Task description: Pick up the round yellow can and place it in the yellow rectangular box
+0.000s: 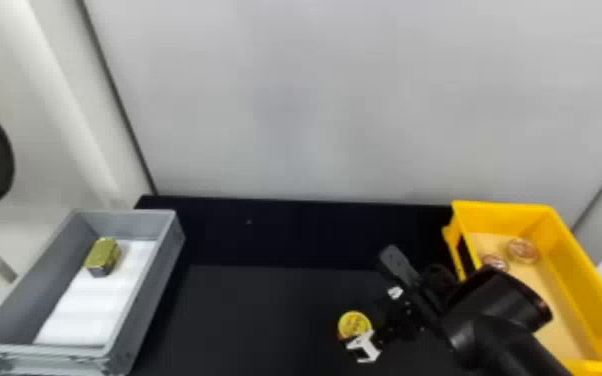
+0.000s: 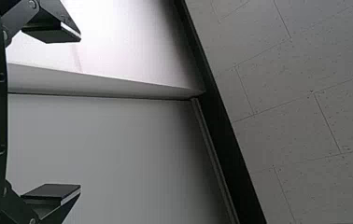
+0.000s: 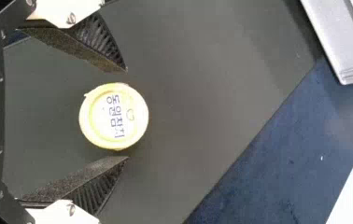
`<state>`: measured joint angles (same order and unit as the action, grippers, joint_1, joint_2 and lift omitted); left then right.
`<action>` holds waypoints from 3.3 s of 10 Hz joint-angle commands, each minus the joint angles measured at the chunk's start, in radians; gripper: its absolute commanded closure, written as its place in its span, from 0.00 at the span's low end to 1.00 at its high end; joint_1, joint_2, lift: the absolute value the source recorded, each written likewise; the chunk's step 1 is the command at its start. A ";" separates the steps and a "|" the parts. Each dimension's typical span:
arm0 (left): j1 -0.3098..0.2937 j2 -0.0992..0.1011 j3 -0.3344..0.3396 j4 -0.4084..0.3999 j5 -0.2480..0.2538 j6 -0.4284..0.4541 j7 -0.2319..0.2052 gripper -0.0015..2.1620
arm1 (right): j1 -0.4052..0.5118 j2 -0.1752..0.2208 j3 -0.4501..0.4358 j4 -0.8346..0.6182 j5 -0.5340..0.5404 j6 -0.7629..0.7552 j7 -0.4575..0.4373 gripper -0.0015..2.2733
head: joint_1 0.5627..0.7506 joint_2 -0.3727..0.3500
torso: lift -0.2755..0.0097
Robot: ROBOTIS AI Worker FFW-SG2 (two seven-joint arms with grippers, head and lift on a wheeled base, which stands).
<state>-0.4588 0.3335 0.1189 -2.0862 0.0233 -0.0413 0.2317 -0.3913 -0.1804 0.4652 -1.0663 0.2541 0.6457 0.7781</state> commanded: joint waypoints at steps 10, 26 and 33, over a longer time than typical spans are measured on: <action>-0.001 -0.002 -0.002 0.000 0.001 -0.003 0.000 0.06 | 0.006 -0.002 -0.014 0.003 0.041 -0.021 0.022 0.29 | 0.53 0.59 | 0.93; 0.002 0.024 -0.018 -0.002 0.009 0.029 0.000 0.06 | -0.035 -0.172 -0.353 -0.512 0.215 0.252 0.097 0.29 | 0.53 0.59 | 0.93; -0.014 0.036 -0.018 -0.014 0.007 0.049 -0.003 0.06 | 0.025 -0.229 -0.540 -0.526 0.303 0.268 0.098 0.29 | 0.53 0.59 | 0.93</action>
<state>-0.4704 0.3697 0.1011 -2.0989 0.0307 0.0067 0.2285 -0.3874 -0.4022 -0.0318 -1.5939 0.5367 0.9070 0.8757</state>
